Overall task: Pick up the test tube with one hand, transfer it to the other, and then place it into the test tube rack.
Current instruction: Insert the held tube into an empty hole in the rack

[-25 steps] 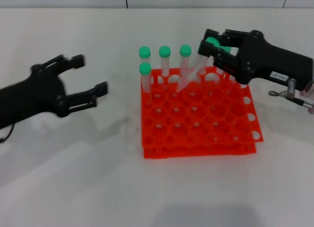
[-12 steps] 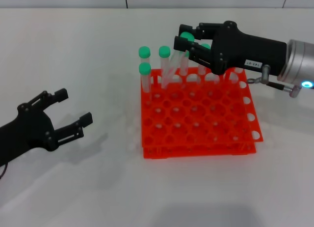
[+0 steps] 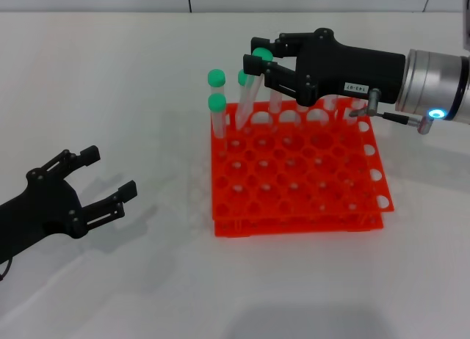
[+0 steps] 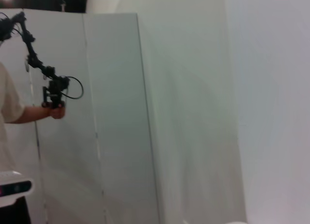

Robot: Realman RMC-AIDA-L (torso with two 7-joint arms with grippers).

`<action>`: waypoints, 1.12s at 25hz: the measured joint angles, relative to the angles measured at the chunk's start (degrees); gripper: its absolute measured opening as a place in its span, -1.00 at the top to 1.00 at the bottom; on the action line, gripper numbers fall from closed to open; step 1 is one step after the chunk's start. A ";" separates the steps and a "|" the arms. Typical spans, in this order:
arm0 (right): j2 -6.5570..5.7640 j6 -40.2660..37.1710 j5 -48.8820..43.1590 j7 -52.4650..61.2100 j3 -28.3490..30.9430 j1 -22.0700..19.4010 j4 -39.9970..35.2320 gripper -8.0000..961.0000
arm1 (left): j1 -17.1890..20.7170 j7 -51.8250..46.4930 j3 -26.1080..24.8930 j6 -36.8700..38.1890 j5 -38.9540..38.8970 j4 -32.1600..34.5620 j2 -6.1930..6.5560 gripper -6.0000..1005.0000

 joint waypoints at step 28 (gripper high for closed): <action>-0.06 6.18 1.02 -3.06 -4.11 -0.75 0.16 0.46 | -1.39 -0.71 -1.32 -0.50 0.37 -1.51 -0.02 -0.77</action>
